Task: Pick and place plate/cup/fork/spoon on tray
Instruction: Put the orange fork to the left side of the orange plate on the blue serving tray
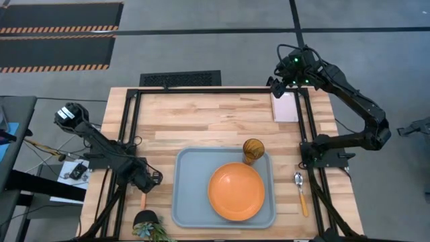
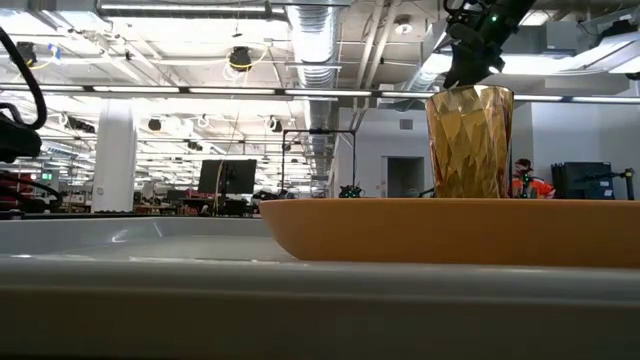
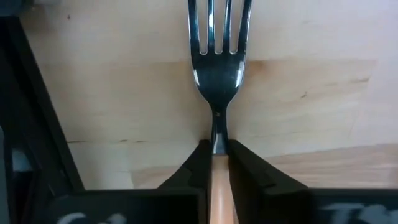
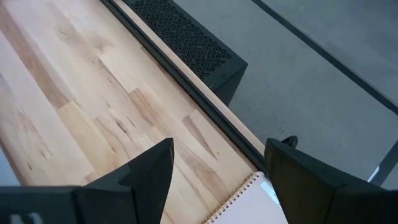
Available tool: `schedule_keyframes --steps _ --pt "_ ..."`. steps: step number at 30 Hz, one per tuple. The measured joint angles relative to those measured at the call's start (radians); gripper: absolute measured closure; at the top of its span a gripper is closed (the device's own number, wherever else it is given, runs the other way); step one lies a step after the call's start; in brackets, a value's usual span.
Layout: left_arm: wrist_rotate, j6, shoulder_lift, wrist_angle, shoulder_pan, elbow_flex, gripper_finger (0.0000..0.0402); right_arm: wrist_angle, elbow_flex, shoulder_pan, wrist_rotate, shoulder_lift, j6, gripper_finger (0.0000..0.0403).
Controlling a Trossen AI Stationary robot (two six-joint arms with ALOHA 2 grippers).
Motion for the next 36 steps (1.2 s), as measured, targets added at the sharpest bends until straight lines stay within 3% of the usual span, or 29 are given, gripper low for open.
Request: schedule_keyframes --steps 5,9,21,27,36 --pt "-0.121 -0.001 -0.028 -0.059 0.023 0.027 0.0392 0.0 0.0 0.0 0.0 0.0 -0.001 0.0129" --pt "-0.142 0.003 -0.058 -0.104 0.056 0.051 0.0381 0.0 0.0 0.0 0.0 0.0 -0.008 0.0129" --pt "-0.33 0.137 -0.144 -0.083 0.193 0.167 0.0385 -0.001 0.0 0.0 0.0 0.0 -0.007 0.0129" --pt "-0.327 0.343 -0.058 0.029 0.298 0.252 0.0385 -0.001 0.0 0.0 -0.001 0.0 -0.007 0.0129" --pt "-0.269 0.577 0.194 0.06 0.395 0.459 0.0384 -0.004 0.0 0.0 -0.017 0.0 -0.007 0.0129"
